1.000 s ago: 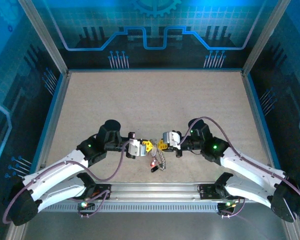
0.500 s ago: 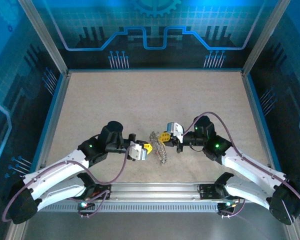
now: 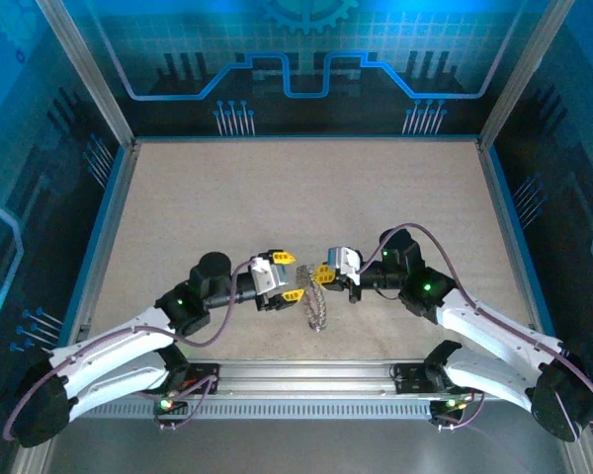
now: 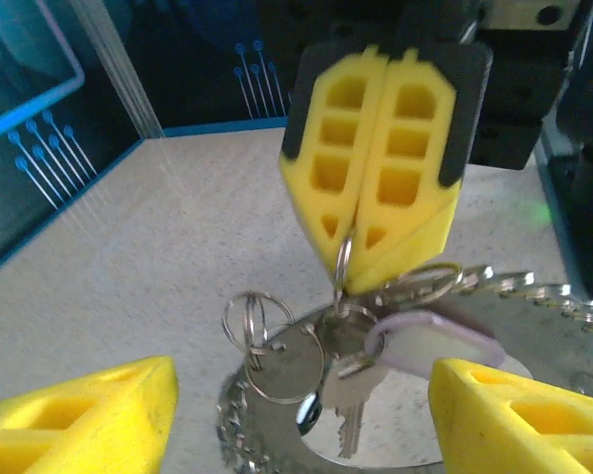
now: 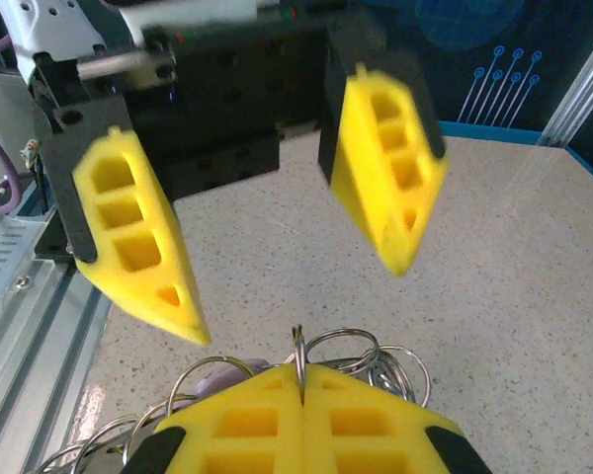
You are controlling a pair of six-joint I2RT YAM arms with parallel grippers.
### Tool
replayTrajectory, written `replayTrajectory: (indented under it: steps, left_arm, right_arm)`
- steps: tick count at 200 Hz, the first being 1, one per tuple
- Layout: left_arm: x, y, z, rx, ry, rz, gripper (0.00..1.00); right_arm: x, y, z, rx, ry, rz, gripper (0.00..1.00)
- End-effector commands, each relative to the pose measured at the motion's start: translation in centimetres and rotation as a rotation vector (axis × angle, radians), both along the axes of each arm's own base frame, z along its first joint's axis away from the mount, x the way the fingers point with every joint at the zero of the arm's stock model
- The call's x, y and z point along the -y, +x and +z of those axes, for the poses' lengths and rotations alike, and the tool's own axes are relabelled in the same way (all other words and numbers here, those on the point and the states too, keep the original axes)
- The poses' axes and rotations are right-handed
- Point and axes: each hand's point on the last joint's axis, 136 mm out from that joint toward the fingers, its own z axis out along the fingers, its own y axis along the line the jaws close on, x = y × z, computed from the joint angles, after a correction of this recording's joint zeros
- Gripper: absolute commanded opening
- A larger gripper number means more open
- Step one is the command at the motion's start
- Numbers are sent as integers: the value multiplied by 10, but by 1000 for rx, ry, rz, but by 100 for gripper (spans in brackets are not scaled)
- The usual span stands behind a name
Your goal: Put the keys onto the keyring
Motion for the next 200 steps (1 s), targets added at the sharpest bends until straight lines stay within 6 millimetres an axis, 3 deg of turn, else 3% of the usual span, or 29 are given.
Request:
replayTrajectory:
  steps: [1,24,59,119,165,200]
  left_arm:
    - [1,3,14,-150,-269,47,68]
    - [9,1,-3,-220,-246,34,64]
    - [12,-7,-12,-233,-236,14,64]
    - [18,-6,-11,-194,-245,-12,62]
    - [25,-7,-17,-210,-263,-47,45]
    - [26,-9,-12,-197,-299,-67,42]
  right_arm:
    - [-8,-3,27,100,32,69,0]
    - [-9,2,30,124,21,61,0]
    - [-9,6,33,166,8,53,0]
    - [-13,7,31,184,-14,74,0]
    - [-15,8,30,189,-27,71,0]
    - [-16,8,29,191,-46,73,0]
